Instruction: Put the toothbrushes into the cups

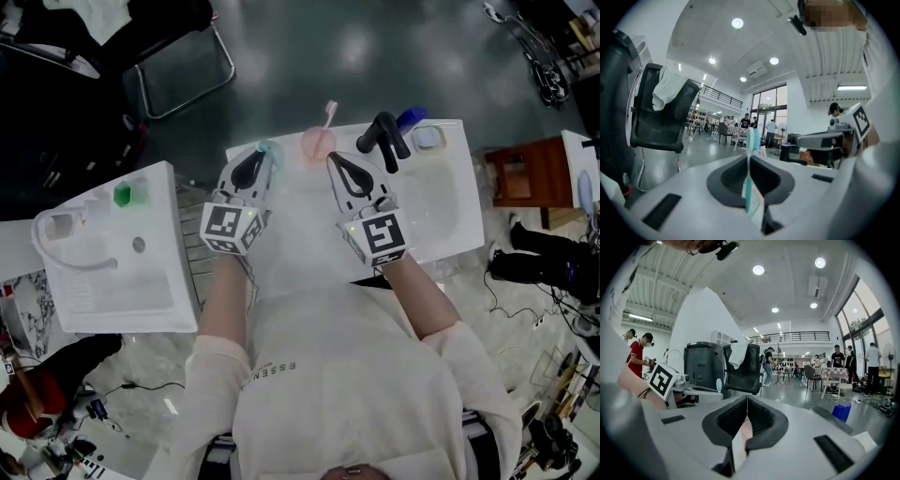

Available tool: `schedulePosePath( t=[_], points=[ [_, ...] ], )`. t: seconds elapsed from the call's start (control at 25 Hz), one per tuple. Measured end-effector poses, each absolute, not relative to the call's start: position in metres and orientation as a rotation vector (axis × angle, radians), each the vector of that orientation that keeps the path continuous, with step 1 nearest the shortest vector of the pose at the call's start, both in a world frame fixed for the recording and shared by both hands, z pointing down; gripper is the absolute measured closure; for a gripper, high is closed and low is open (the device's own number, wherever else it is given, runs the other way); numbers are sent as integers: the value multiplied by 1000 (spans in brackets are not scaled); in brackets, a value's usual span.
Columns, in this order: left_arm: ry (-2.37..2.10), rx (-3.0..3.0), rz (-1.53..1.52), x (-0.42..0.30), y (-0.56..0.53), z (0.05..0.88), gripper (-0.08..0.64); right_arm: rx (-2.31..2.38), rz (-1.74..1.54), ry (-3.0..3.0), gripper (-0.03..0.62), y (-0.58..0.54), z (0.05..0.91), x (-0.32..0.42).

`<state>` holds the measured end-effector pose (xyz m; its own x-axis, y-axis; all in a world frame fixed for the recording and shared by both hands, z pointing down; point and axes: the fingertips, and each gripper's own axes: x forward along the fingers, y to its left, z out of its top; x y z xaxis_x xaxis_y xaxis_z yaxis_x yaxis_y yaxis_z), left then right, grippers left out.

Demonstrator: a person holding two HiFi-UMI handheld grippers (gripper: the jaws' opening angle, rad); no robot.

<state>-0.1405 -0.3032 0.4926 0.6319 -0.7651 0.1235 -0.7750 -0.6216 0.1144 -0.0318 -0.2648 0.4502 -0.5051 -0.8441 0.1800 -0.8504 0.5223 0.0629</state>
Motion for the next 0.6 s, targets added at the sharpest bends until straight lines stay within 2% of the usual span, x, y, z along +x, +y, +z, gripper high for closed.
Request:
schedulePosePath(
  t=[0.6],
  points=[
    [-1267,2601,82,-142,-307,523,541,1450,64,-2509,575,-262,466,-26]
  ],
)
